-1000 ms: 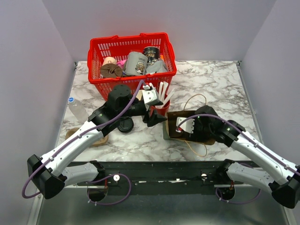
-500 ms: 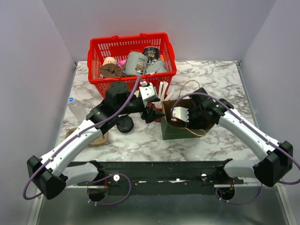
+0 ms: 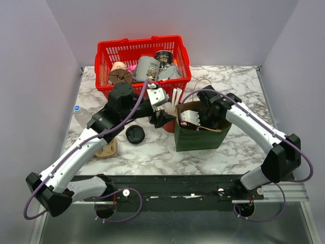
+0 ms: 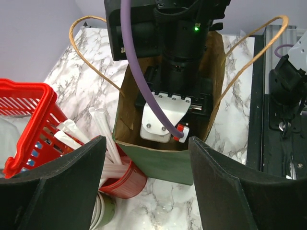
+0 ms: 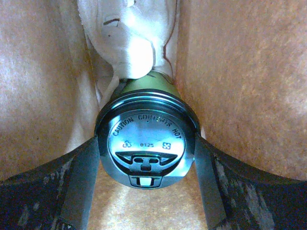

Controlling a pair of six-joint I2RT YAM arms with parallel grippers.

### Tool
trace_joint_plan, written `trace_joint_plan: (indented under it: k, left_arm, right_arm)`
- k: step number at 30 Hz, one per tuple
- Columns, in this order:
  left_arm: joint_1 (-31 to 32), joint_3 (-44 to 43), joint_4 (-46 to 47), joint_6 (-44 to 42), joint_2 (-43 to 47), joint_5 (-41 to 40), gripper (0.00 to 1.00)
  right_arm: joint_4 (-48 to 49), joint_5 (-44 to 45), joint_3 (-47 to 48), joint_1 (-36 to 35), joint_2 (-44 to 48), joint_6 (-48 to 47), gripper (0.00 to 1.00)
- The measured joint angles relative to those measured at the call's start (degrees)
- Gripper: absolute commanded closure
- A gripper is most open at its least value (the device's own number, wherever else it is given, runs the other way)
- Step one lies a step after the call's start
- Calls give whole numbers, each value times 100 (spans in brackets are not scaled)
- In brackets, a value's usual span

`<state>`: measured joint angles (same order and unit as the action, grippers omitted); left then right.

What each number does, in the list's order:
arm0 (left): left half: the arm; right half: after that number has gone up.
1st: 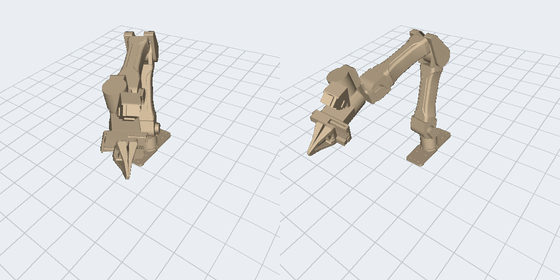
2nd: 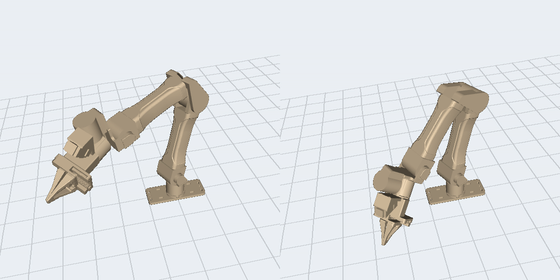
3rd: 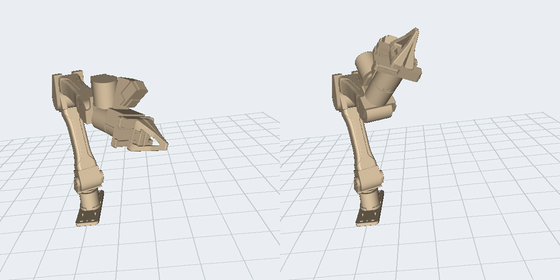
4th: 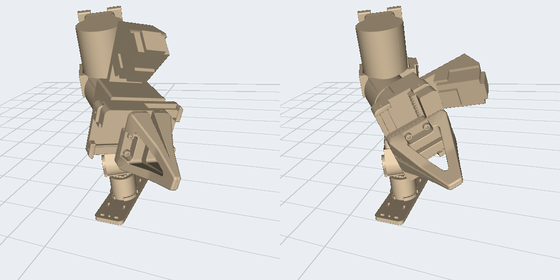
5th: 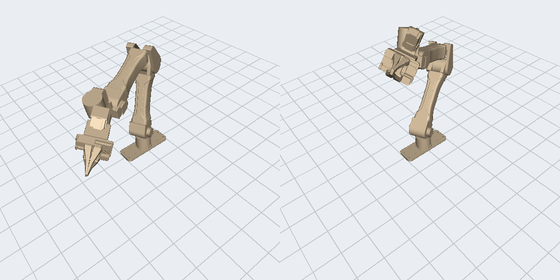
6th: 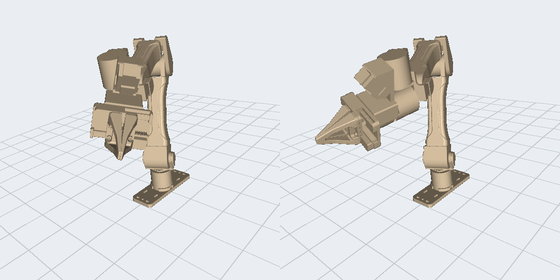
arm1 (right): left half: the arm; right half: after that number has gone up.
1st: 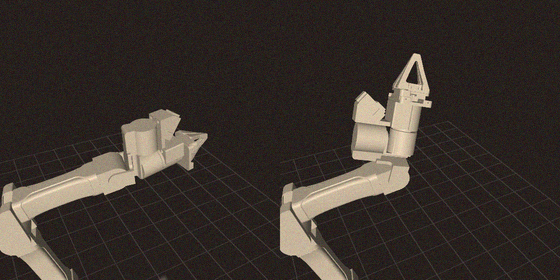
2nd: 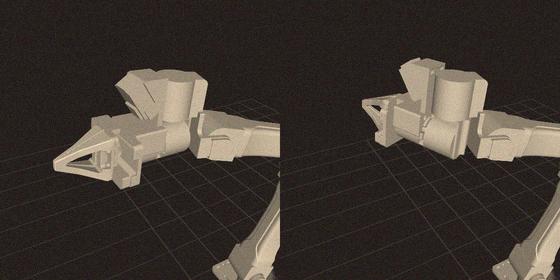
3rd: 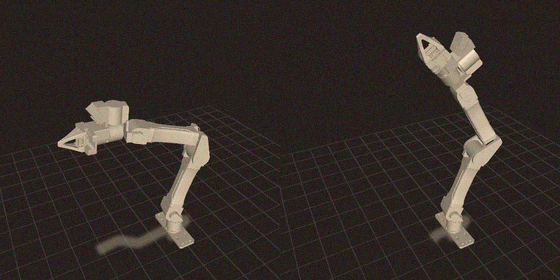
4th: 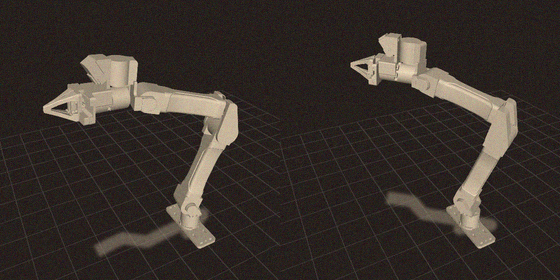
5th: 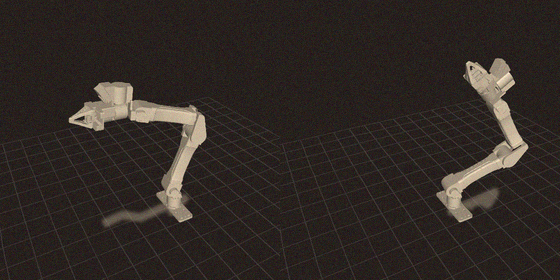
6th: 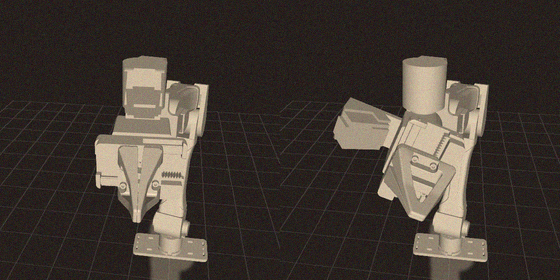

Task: Pack the takeout coffee

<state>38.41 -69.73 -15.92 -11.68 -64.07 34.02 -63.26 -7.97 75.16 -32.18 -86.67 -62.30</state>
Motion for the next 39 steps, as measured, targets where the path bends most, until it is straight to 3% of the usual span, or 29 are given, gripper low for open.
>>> trace_joint_plan:
  k: [3,4,6,11,15,19,39]
  left_arm:
    - [-7,-105,-140,-164,-2,-17,22]
    - [-11,-142,-175,-214,-2,-28,22]
    - [-11,-273,-293,-337,-2,-55,20]
    - [-11,-420,-415,-472,7,-105,18]
    - [-11,-420,-551,-501,9,-107,18]
    - [-11,-420,-660,-533,13,-107,18]
    - [-11,-420,-697,-608,13,-107,18]
  right_arm:
    - [-94,-63,101,42,-61,-42,86]
    - [-118,-74,131,48,-76,-46,76]
    - [-153,-83,160,59,-81,-59,69]
    - [-343,-208,267,70,-81,28,36]
    - [-501,-358,348,70,-72,229,24]
    - [-623,-461,452,70,-63,422,1]
    - [-772,-509,1792,70,538,1196,0]
